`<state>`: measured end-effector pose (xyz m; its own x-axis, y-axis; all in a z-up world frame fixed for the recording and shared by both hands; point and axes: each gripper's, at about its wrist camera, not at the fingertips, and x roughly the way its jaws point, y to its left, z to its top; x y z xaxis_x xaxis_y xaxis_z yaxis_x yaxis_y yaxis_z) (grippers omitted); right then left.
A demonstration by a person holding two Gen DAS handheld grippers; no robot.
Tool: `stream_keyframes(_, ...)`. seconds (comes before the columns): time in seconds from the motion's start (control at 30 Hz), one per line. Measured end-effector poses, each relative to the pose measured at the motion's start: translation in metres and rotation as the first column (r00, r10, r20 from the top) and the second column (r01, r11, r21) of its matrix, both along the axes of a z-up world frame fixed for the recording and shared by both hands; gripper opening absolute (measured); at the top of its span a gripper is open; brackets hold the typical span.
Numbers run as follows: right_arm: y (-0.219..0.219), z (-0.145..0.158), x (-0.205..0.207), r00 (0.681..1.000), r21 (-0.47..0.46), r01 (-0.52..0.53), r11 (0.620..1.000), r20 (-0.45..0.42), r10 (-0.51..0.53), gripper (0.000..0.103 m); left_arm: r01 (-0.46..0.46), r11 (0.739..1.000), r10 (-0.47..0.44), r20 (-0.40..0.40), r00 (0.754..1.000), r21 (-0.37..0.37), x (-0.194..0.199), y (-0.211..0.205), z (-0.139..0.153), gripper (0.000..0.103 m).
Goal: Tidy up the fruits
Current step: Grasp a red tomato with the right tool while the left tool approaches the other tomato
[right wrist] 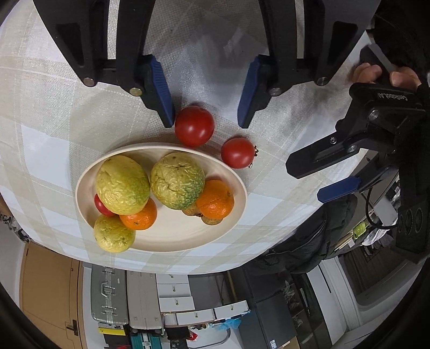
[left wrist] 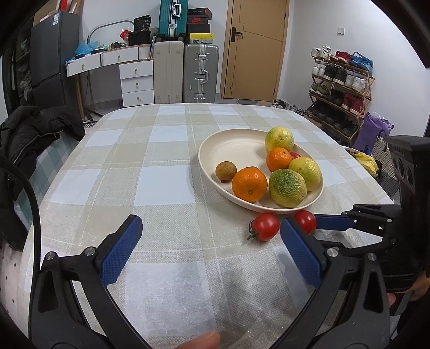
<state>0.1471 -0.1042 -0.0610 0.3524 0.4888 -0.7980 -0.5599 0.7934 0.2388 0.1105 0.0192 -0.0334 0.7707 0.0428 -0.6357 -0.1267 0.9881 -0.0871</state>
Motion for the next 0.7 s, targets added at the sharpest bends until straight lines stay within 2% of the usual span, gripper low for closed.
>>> stream_keyframes(0.1,0.0,0.0,0.001,1.0,-0.004,0.007,1.0,0.001,-0.007,0.038,0.0,1.0,0.0,-0.004,1.0,0.004,0.001,-0.001,-0.001,0.102)
stream_keyframes(0.27,-0.004,-0.001,0.003,1.0,-0.005,0.025,1.0,-0.001,-0.025,0.031,0.002,1.0,-0.002,-0.006,1.0,0.004,0.001,-0.002,-0.001,0.102)
stream_keyframes(0.7,-0.021,0.013,0.0,0.998,0.007,0.051,0.999,0.045,-0.052,0.03,0.011,1.0,-0.011,-0.041,0.999,0.015,0.006,-0.007,-0.005,0.102)
